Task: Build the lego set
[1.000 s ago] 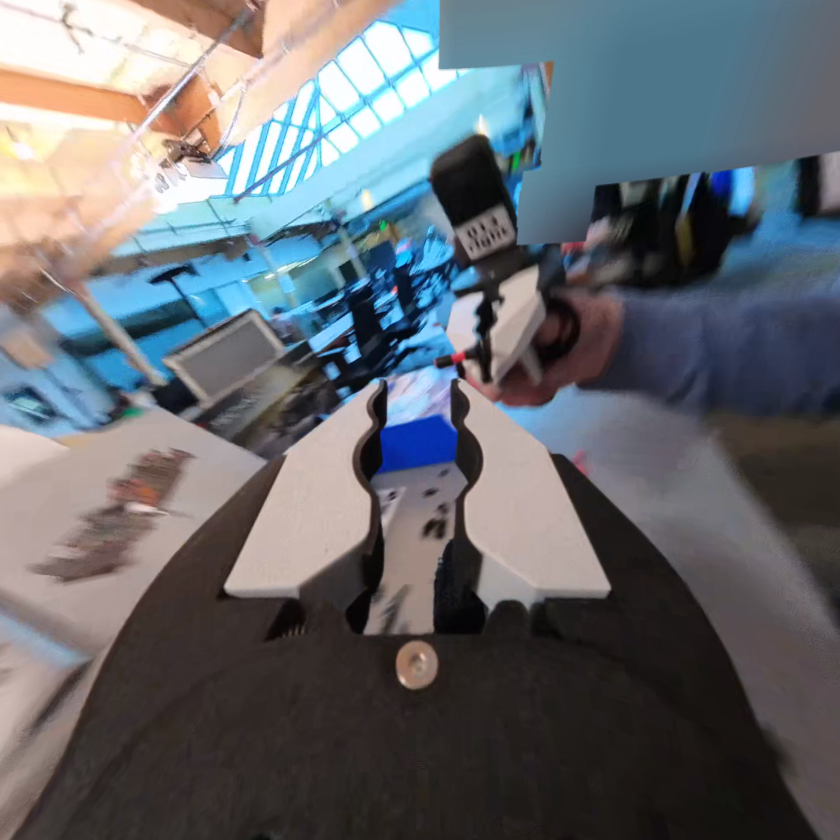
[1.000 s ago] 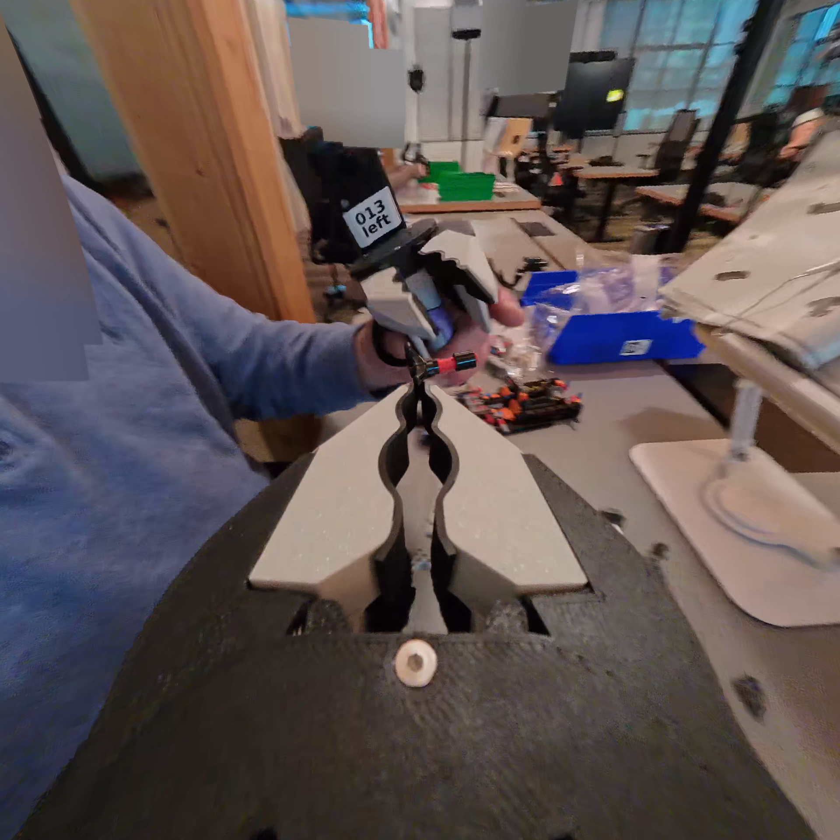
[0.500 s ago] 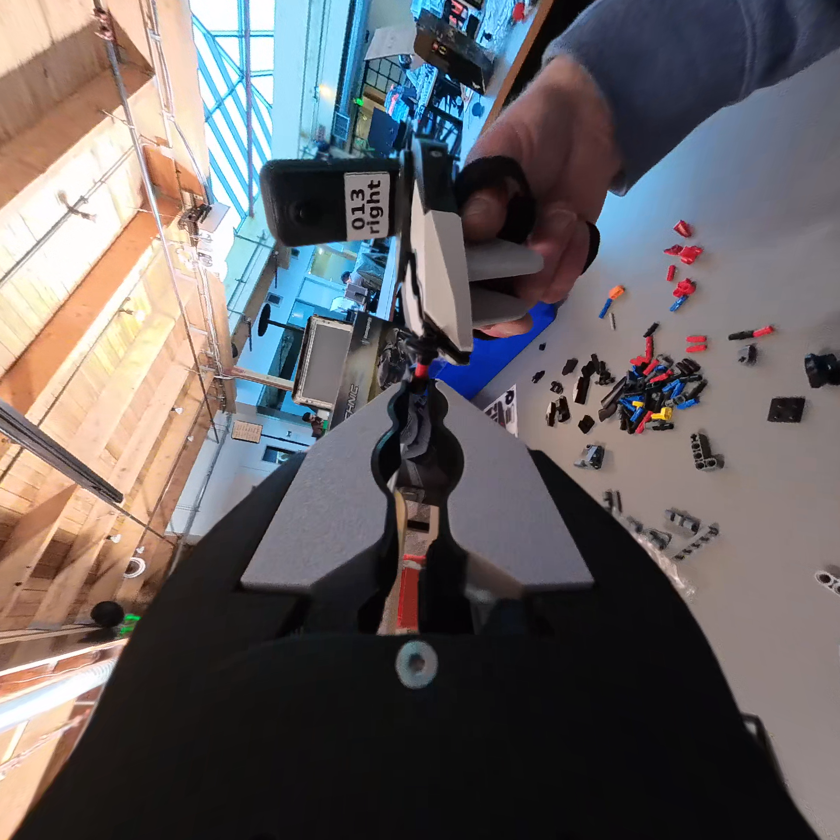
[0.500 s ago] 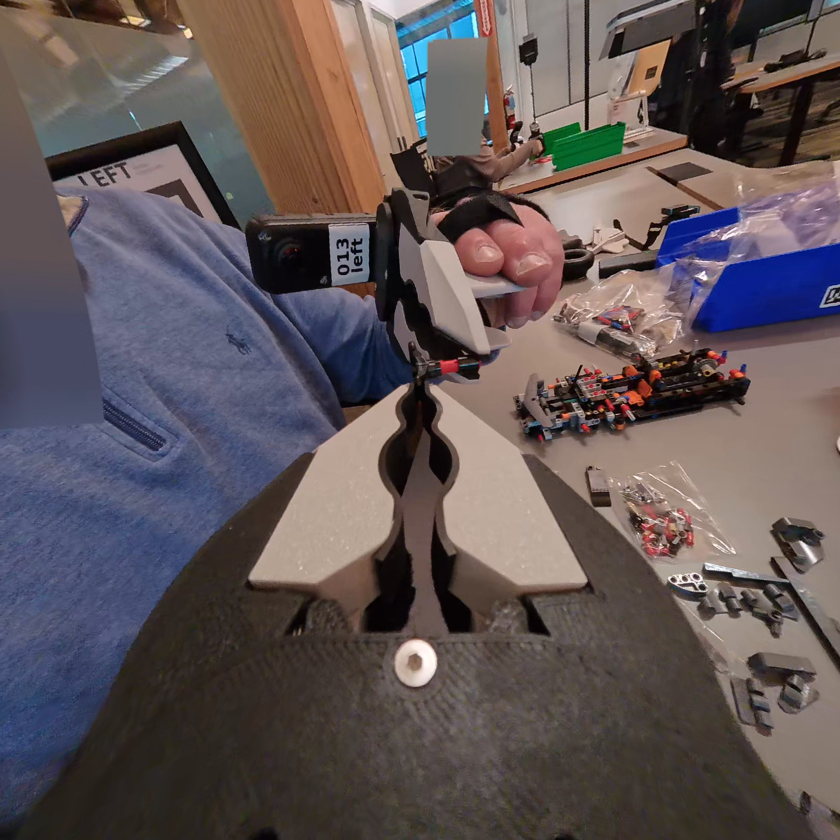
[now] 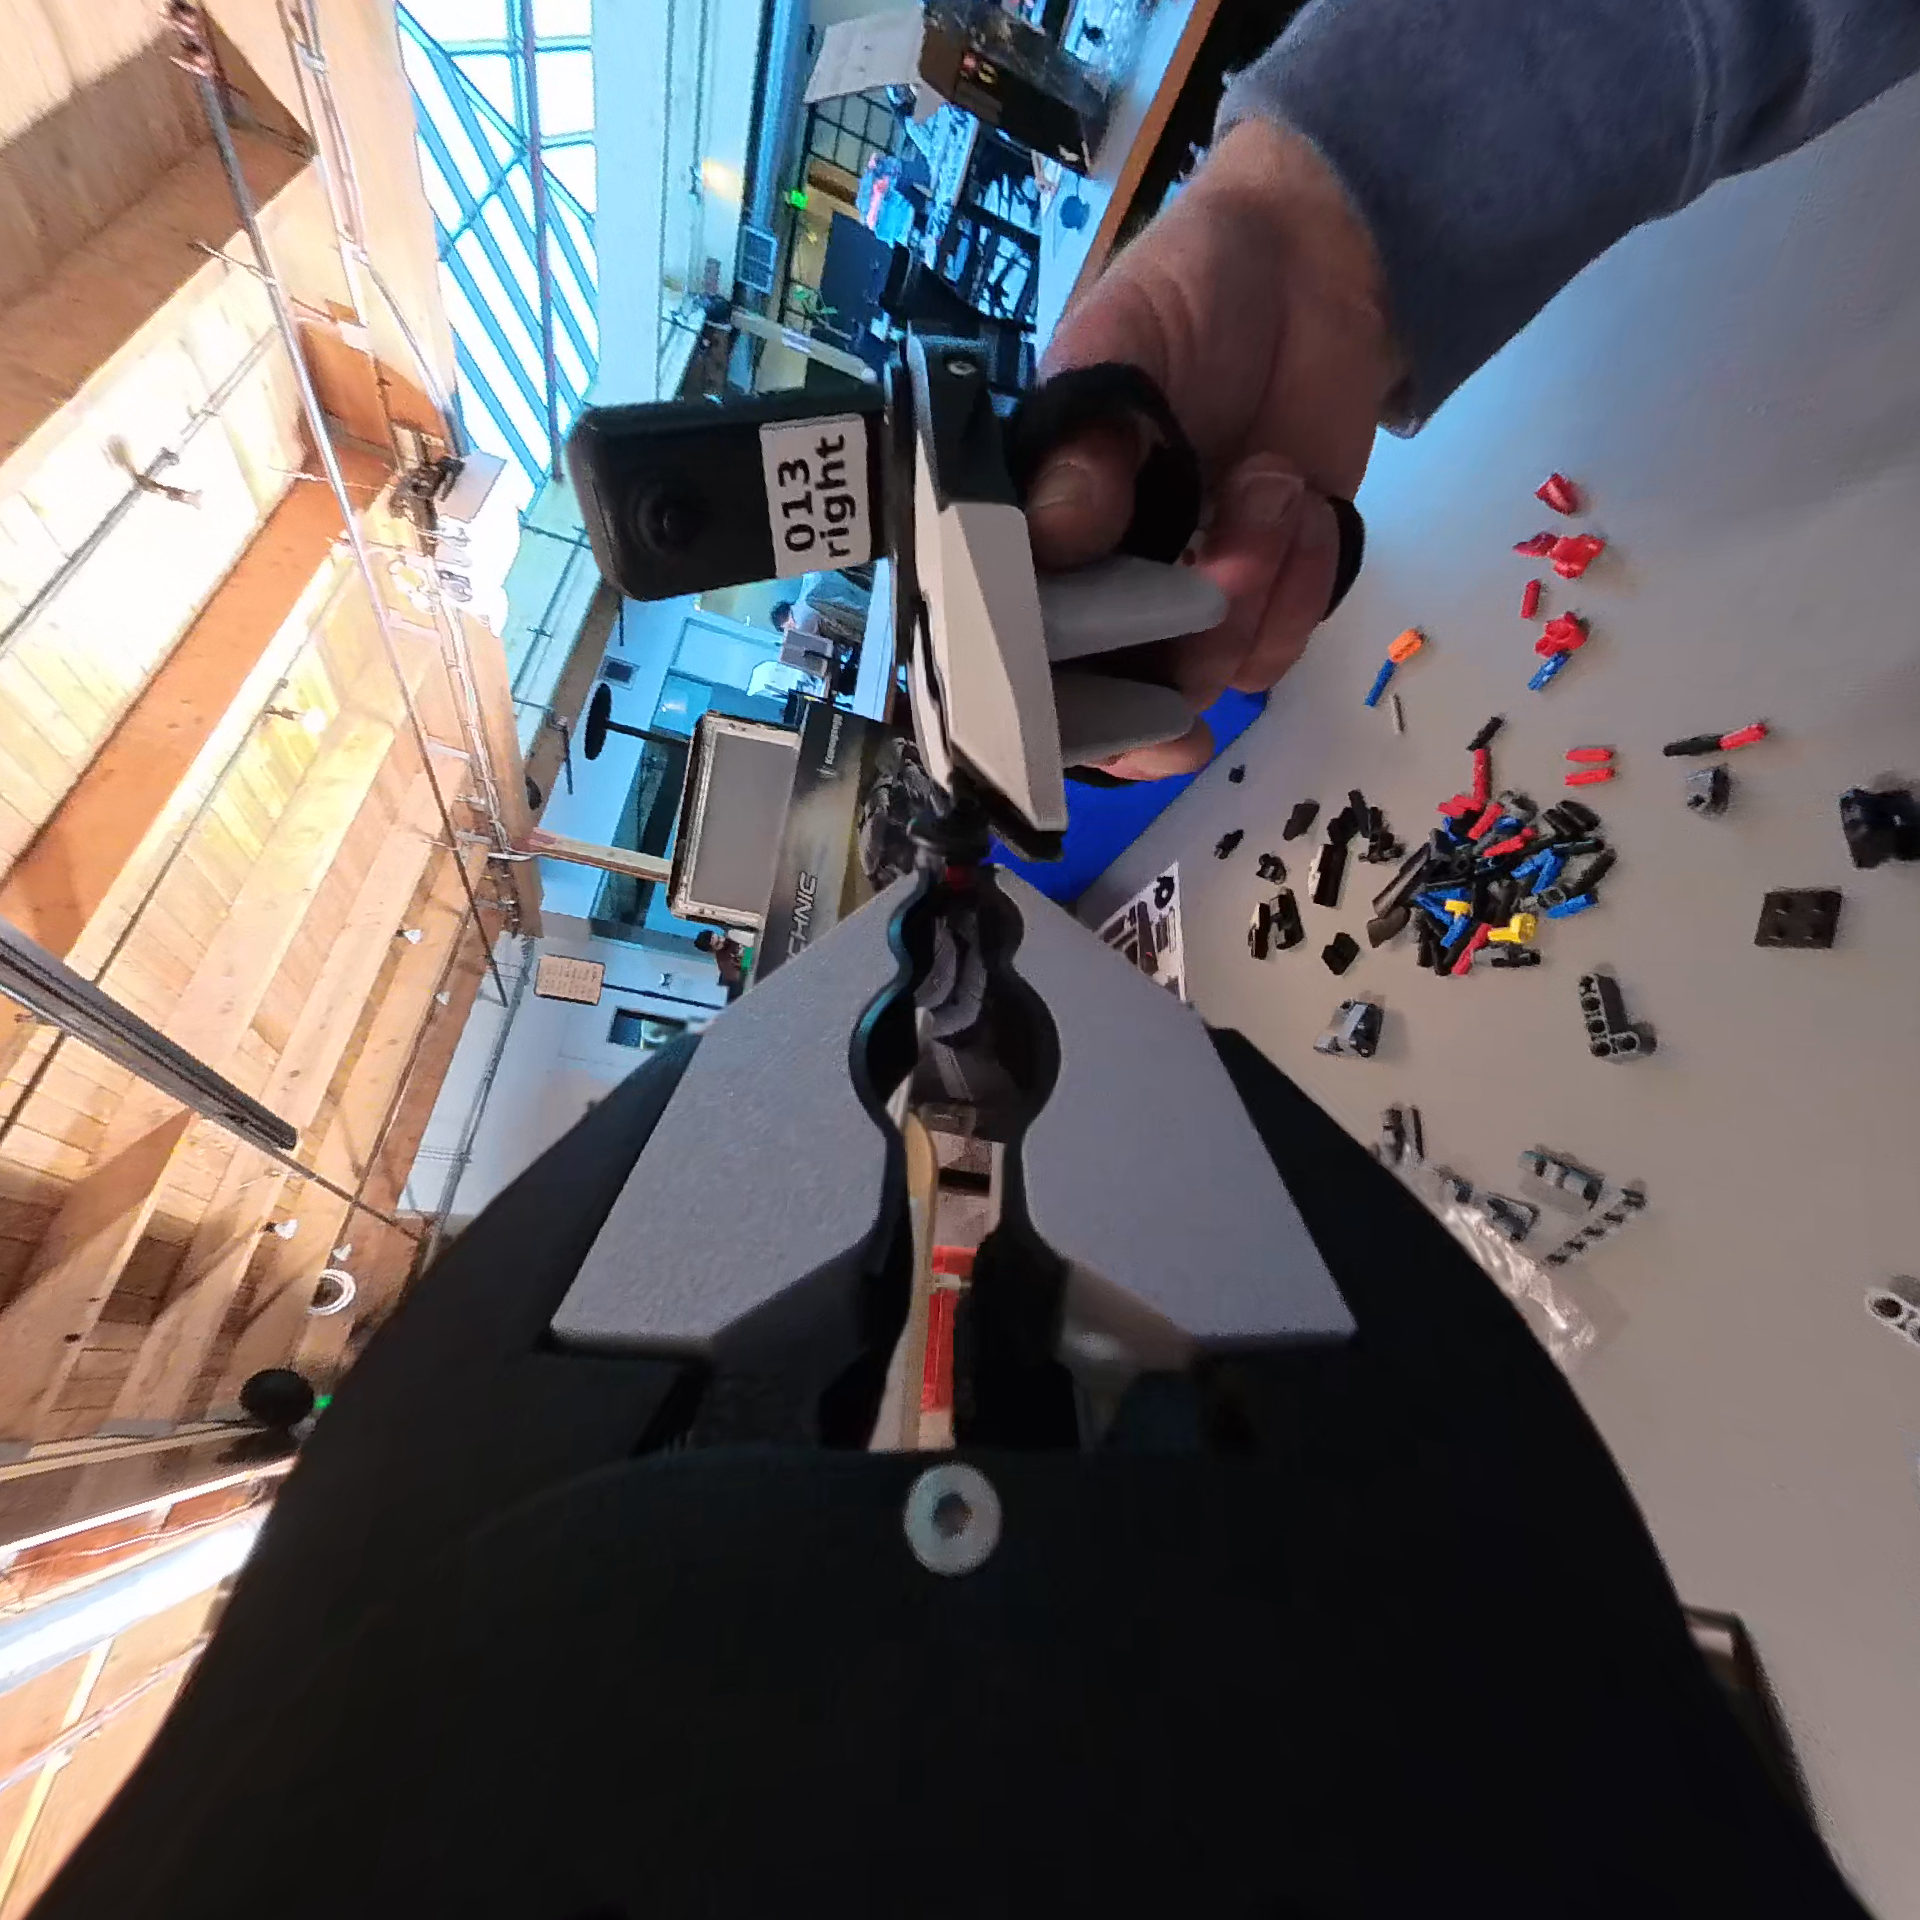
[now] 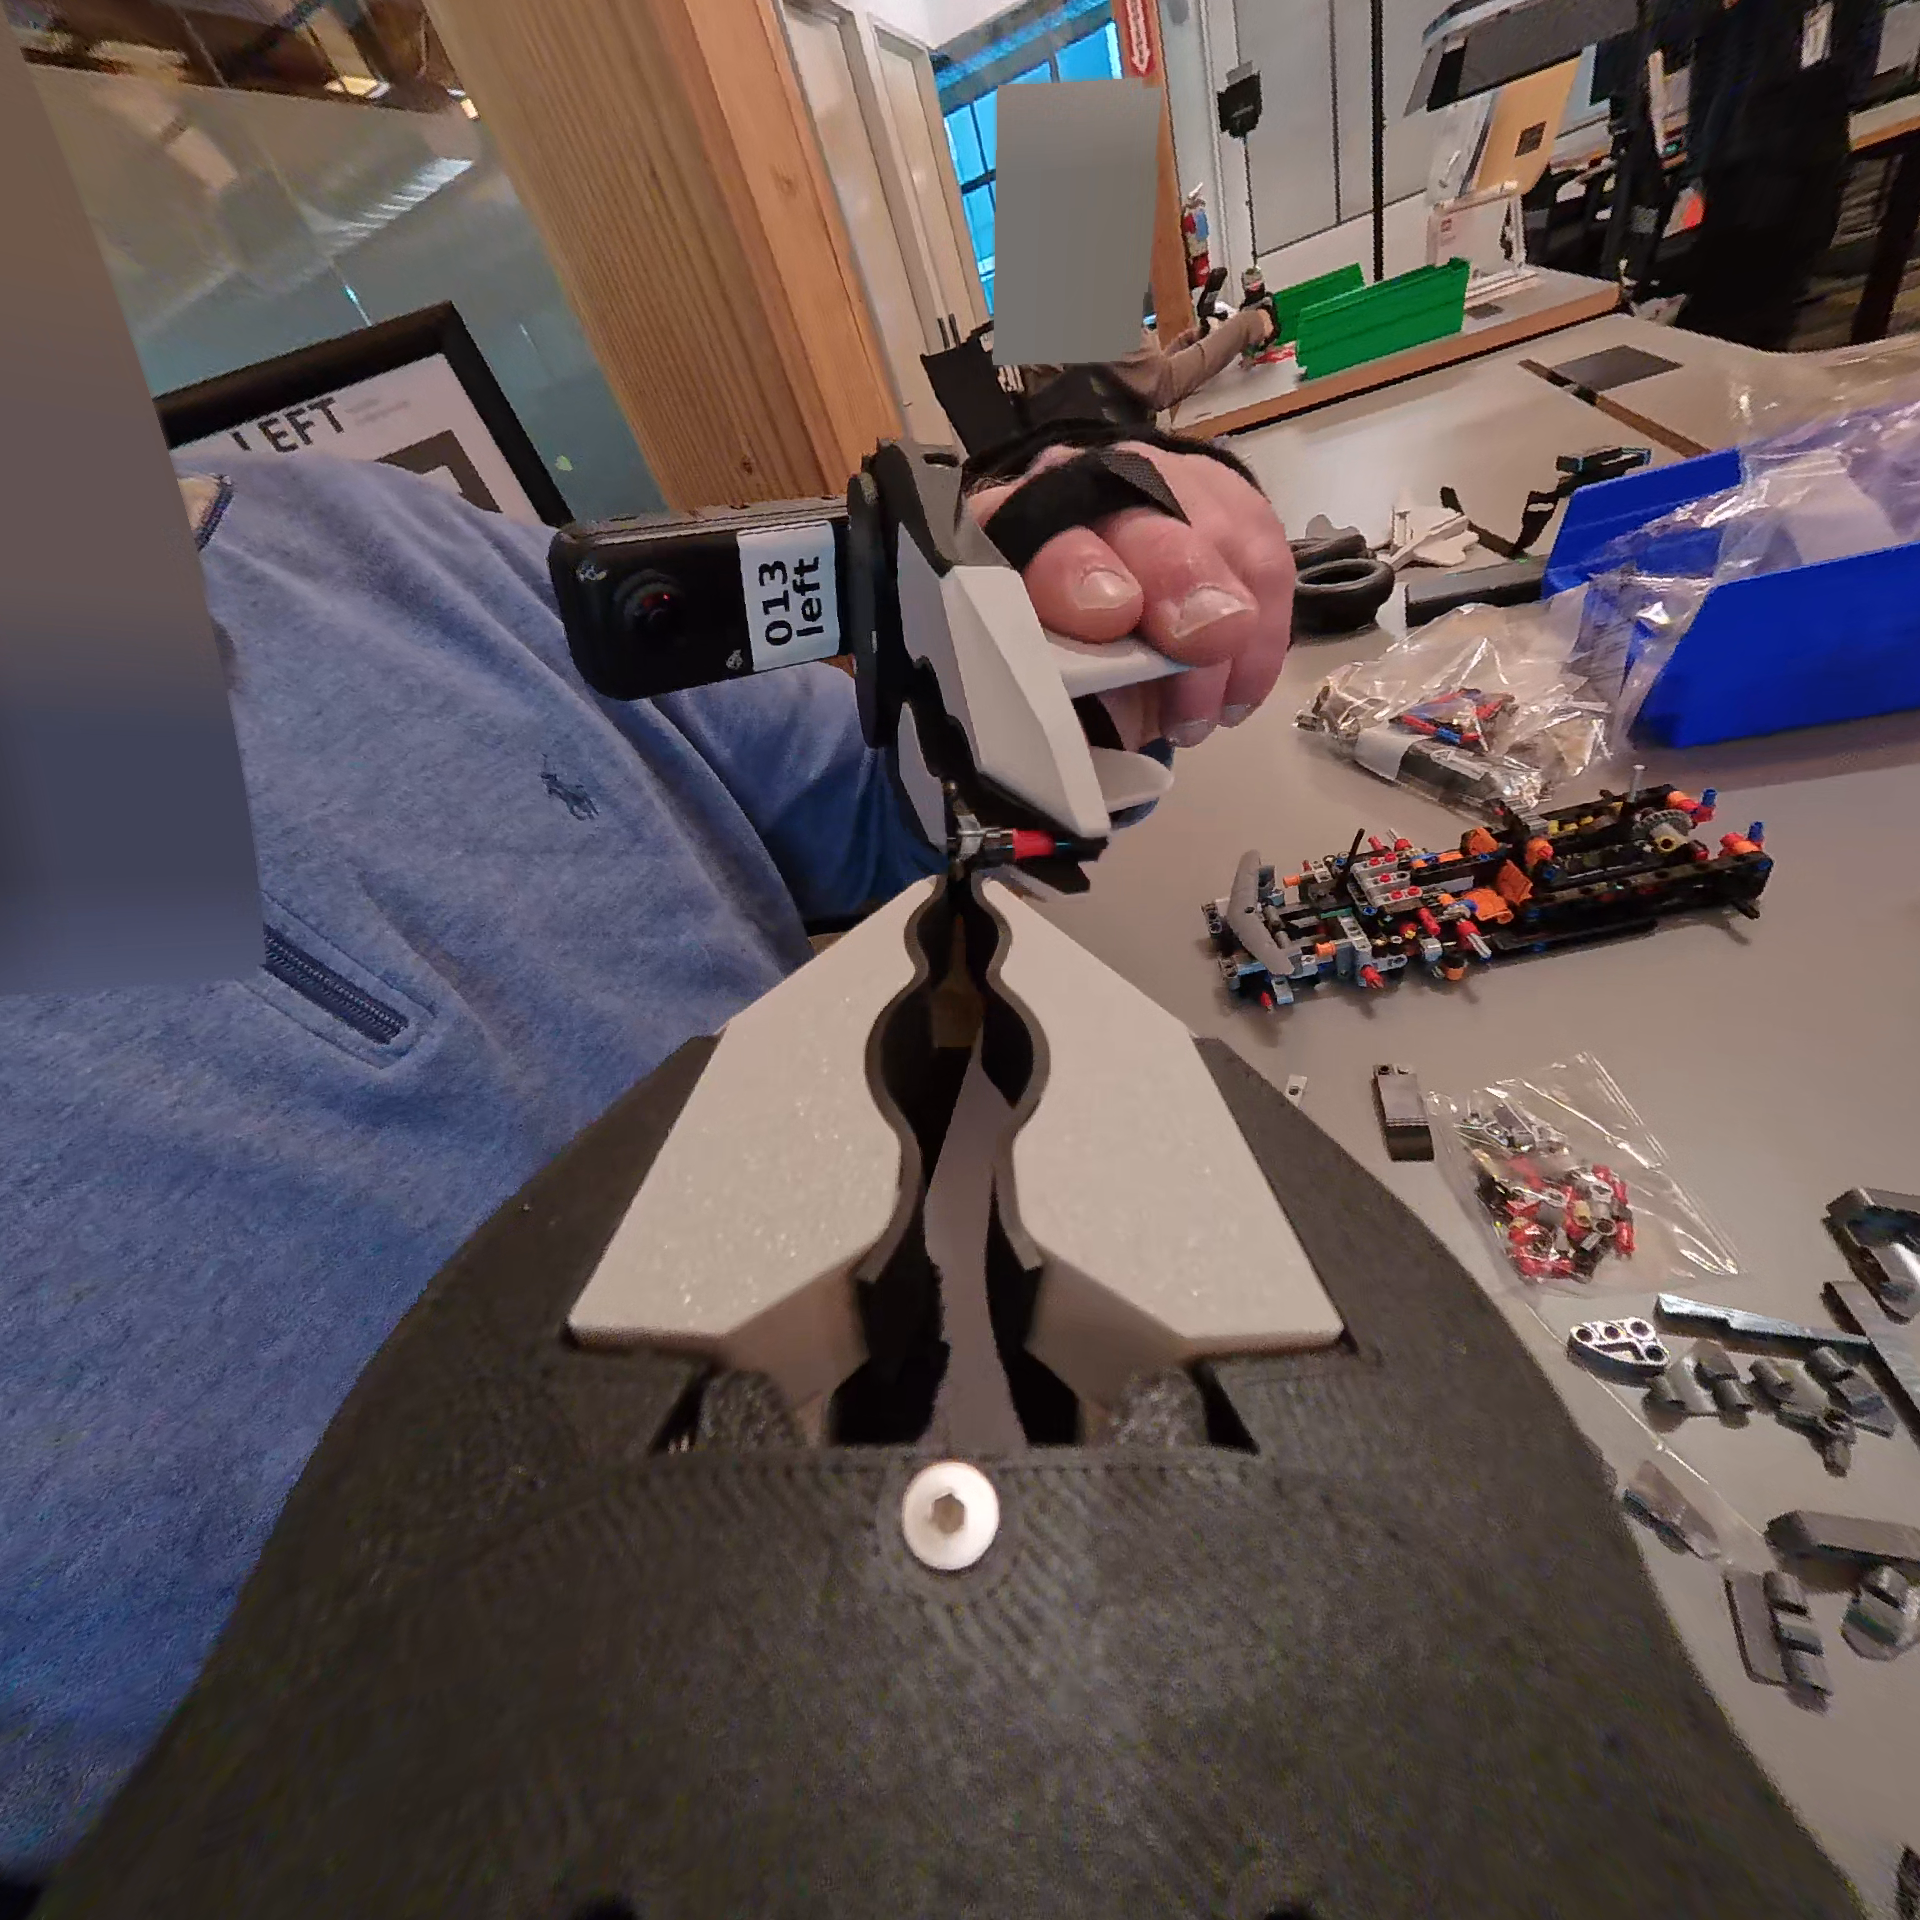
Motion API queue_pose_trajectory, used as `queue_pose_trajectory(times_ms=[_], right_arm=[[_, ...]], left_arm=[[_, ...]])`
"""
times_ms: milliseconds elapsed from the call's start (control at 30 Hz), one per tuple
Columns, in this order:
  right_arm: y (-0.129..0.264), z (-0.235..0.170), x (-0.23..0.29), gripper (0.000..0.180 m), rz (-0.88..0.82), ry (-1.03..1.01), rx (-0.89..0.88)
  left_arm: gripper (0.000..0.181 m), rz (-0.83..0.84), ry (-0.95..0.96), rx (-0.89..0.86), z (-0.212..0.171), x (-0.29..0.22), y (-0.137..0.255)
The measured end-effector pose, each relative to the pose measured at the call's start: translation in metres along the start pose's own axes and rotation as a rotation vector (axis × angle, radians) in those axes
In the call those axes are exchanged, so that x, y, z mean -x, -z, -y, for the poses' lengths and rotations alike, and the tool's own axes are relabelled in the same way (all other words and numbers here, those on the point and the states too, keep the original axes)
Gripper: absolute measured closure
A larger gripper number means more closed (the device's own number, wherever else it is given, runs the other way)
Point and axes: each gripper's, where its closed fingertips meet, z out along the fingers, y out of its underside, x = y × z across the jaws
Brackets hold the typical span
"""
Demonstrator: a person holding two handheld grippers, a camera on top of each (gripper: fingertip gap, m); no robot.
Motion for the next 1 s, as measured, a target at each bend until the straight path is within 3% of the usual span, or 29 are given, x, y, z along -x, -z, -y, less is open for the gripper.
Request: queue_pose_trajectory(times_ms=[33, 167, 233, 267, 400, 500, 667, 1000], right_arm=[[0.000, 0.000, -0.001, 0.180, -0.006, -0.003, -0.001], [0.006, 0.002, -0.018, 0.177, -0.121, 0.019, -0.027], [0.015, 0.002, -0.036, 0.151, -0.309, 0.098, -0.003], [0.019, 0.003, -0.041, 0.147, -0.399, 0.163, 0.011], [0.028, 0.017, -0.040, 0.152, -0.713, 0.527, 0.089], [0.034, 0.012, -0.048, 0.156, -0.911, 0.745, 0.294], [0.030, 0.005, -0.049, 0.168, -0.923, 0.799, 0.375], [0.027, 0.002, -0.048, 0.171, -0.973, 0.903, 0.455]], left_arm=[[0.176, -0.003, -0.005, 0.012, -0.002, -0.001, -0.001], [0.176, 0.004, -0.006, 0.085, -0.013, 0.002, -0.004], [0.176, 0.014, 0.003, 0.141, -0.022, 0.006, -0.005], [0.176, 0.007, 0.023, 0.171, -0.026, 0.007, -0.006], [0.176, -0.024, 0.028, 0.261, -0.036, 0.007, -0.012], [0.175, -0.070, 0.006, 0.289, -0.036, 0.002, -0.017], [0.176, -0.097, -0.011, 0.307, -0.034, 0.000, -0.021], [0.176, -0.152, -0.026, 0.335, -0.036, -0.007, -0.024]])
